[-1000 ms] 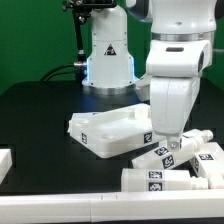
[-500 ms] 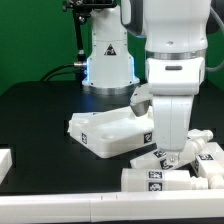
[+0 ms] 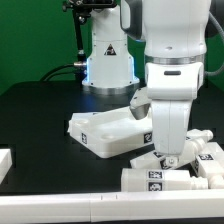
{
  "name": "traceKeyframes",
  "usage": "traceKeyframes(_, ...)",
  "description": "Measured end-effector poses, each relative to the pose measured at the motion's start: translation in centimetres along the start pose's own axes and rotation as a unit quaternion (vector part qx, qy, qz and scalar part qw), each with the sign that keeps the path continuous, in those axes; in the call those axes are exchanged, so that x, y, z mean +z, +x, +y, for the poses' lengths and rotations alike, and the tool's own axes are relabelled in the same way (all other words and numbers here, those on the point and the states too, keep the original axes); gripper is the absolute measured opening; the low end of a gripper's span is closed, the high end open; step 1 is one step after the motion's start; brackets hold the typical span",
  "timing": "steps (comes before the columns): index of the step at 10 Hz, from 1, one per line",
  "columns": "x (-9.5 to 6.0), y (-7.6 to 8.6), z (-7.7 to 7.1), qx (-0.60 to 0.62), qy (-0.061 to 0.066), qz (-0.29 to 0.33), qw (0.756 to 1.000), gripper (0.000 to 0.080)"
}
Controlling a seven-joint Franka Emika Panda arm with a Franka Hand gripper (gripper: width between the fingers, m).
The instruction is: Assemble desk
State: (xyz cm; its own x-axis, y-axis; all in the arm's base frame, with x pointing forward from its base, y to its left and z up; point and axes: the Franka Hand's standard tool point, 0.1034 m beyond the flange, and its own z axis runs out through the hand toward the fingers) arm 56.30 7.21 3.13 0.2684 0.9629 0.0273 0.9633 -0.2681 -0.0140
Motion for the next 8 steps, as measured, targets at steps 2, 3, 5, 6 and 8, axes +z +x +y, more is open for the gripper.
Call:
traceKeyframes(2, 0.0, 0.0, 0.0, 0.000, 0.000, 0.000, 1.000, 0.0284)
traceKeyframes(3, 0.0, 0.0, 0.0, 0.000, 0.000, 0.000, 1.000, 0.0284)
traceKeyframes(5, -2.8, -0.1, 0.1, -0.003, 0.006, -0.012, 1.000, 0.0284)
traceKeyframes(6, -5.0, -1.5, 0.4, -0.040, 0.006, -0.019, 0.999, 0.0284)
traceKeyframes(8, -7.0, -5.3, 1.5, -0.058, -0.004, -0.021, 0.998, 0.0284)
